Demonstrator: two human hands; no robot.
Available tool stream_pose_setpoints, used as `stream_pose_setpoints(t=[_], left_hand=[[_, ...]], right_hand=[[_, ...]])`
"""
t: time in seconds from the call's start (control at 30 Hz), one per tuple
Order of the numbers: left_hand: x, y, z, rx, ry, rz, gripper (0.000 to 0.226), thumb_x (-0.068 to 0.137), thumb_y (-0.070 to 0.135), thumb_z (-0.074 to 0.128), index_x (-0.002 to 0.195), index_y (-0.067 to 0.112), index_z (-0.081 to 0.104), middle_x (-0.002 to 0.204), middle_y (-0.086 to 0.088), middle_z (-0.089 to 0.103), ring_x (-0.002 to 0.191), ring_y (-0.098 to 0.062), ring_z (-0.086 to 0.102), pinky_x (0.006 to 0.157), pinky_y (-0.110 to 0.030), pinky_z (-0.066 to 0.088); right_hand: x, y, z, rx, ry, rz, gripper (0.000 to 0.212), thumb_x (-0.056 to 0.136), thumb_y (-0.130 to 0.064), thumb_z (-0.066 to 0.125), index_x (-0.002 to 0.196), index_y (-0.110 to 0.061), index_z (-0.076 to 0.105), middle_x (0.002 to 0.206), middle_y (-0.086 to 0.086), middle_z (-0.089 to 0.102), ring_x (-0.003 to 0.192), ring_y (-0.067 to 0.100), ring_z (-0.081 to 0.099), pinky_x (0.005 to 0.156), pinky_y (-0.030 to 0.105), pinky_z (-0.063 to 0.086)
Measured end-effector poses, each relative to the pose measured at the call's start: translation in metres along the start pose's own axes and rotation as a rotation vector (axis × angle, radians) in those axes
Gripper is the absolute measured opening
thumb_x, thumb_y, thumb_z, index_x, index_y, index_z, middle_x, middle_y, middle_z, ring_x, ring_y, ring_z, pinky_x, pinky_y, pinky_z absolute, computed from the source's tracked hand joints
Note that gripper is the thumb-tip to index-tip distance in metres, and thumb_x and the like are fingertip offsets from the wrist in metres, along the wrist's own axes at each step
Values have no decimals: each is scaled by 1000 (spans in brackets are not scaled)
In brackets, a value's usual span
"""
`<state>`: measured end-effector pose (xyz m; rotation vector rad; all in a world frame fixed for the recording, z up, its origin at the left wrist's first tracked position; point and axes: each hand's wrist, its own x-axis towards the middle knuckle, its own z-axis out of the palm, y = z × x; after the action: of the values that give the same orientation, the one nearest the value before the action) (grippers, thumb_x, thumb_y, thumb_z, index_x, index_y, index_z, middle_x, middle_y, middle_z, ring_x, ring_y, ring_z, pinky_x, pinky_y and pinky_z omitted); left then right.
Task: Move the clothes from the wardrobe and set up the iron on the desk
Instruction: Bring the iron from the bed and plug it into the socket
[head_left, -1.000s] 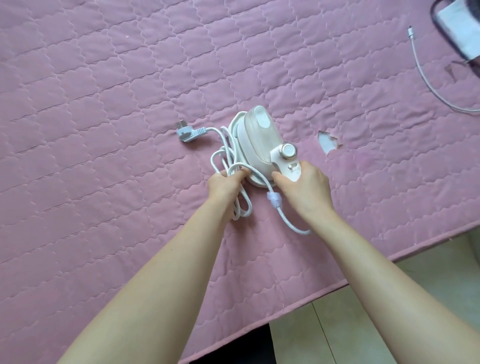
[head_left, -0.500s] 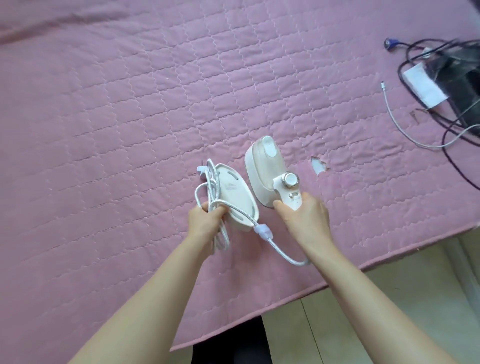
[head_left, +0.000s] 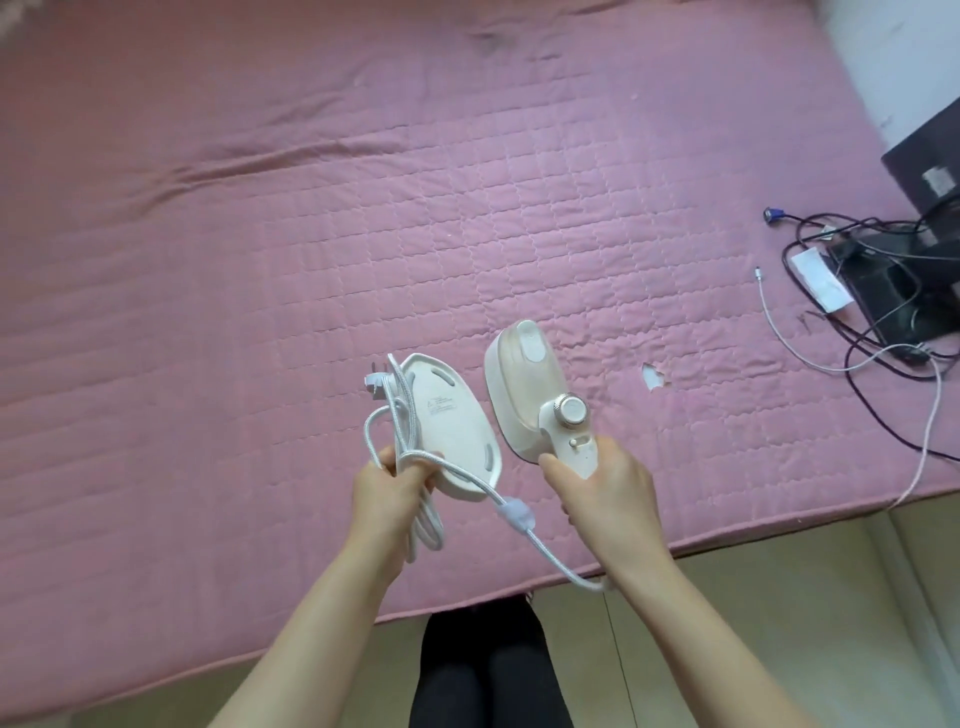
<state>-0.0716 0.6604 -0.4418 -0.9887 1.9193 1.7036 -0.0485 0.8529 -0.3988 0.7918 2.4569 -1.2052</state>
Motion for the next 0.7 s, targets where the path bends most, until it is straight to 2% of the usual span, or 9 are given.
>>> stream_pose_setpoints(t=[0.2,0.3,0.5,0.7], left_hand=[[-55,13,-50,-45,97,44,11,83,8,66,73,12,64,54,5,59,57,-15,53,59,-27,43],[-76,13,-65,-85,126,56,13,84,7,65,72,13,64,52,7,58,54,-10,54,54,-22,43],[-114,1,-83,-282,208,21,6,84,2,65,86,7,68,70,-4,66,67,-15,60,65,-24,49],[-153,-24,-79,-392,322,10,11,84,1,64,89,10,68,55,8,64,52,-4,58,59,-23,46]], right_hand=[[-52,-41,-6,-30,-60,-78,26,76,-43,62,76,-18,53,70,-1,62,68,20,59,58,33,45],[-69,-55,-8,-66,-88,-138,24,78,-40,61,76,-18,51,71,-2,59,69,20,56,57,32,40],[-94,-69,-11,-148,-180,-266,23,78,-37,59,70,-18,47,66,-4,54,65,19,53,54,32,37],[-108,-70,-22,-225,-309,-426,27,82,-37,57,65,-23,42,64,-5,50,62,16,48,53,31,34]])
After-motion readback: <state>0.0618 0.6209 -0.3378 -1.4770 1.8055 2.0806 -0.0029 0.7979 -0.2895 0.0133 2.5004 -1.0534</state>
